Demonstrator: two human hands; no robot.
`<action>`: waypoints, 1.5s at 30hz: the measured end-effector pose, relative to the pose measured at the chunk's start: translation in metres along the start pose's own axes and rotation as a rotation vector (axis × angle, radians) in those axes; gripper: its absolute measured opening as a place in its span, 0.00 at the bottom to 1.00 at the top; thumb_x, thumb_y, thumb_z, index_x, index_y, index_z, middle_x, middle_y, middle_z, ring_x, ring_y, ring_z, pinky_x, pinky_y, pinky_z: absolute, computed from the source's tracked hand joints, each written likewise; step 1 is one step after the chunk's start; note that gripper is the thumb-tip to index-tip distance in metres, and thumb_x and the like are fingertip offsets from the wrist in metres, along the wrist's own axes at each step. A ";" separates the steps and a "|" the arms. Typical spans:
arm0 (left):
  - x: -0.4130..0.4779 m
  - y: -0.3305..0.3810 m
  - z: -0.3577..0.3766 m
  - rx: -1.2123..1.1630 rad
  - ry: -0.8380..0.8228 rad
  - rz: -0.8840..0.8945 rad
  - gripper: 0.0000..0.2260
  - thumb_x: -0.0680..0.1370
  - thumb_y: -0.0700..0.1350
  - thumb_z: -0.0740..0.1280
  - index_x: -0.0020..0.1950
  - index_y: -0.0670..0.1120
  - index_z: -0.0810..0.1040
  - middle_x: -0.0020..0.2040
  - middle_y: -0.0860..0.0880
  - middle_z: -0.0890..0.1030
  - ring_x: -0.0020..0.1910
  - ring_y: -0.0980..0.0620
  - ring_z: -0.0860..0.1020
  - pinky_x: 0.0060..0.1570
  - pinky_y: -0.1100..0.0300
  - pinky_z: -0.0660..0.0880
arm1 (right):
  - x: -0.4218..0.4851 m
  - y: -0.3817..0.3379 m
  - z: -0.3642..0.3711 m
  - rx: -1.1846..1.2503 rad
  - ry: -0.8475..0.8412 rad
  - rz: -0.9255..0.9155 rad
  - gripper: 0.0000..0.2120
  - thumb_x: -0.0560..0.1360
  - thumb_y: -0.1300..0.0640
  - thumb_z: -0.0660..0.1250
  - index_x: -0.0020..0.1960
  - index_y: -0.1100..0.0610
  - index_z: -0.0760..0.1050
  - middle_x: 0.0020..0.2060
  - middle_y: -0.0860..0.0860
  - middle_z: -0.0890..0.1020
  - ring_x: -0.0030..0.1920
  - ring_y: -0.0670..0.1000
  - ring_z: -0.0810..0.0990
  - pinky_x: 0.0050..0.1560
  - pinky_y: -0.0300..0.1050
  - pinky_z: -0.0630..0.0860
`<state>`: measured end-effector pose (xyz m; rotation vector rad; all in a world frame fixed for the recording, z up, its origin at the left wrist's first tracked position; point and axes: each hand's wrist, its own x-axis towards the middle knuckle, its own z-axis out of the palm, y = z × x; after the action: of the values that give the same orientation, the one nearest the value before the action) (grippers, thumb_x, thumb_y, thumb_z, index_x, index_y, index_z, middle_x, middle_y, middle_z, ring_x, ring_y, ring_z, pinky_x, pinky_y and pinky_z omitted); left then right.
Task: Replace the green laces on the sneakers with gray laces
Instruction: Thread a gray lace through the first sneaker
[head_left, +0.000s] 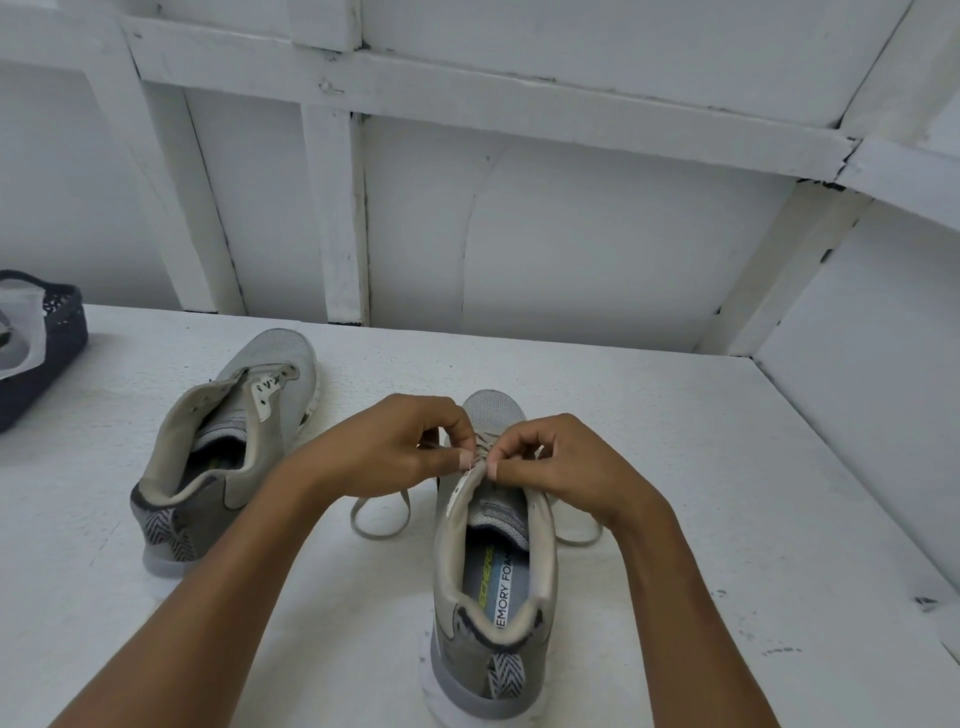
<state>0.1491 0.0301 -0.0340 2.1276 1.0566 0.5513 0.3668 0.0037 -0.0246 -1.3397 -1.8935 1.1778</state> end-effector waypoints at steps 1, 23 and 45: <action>0.001 0.000 0.000 0.007 -0.013 -0.008 0.04 0.78 0.48 0.71 0.44 0.57 0.80 0.42 0.55 0.82 0.37 0.58 0.75 0.47 0.47 0.77 | 0.001 0.000 0.001 0.007 0.000 0.017 0.07 0.74 0.64 0.72 0.40 0.54 0.84 0.31 0.42 0.80 0.32 0.37 0.75 0.36 0.28 0.69; 0.008 0.011 -0.009 -0.055 -0.182 -0.119 0.09 0.79 0.48 0.68 0.39 0.52 0.79 0.33 0.58 0.77 0.34 0.59 0.72 0.40 0.58 0.70 | 0.009 -0.004 0.004 0.002 -0.052 0.205 0.07 0.63 0.52 0.63 0.33 0.56 0.74 0.32 0.51 0.70 0.36 0.49 0.66 0.39 0.46 0.62; 0.009 0.011 -0.007 -0.194 -0.240 -0.447 0.11 0.69 0.45 0.63 0.27 0.48 0.68 0.28 0.50 0.69 0.27 0.52 0.63 0.27 0.62 0.60 | 0.002 0.006 0.002 0.002 0.085 0.253 0.07 0.71 0.57 0.73 0.44 0.55 0.74 0.39 0.50 0.77 0.38 0.47 0.73 0.39 0.45 0.70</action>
<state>0.1558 0.0354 -0.0206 1.6690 1.2345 0.1699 0.3668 0.0054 -0.0311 -1.6384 -1.6998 1.2207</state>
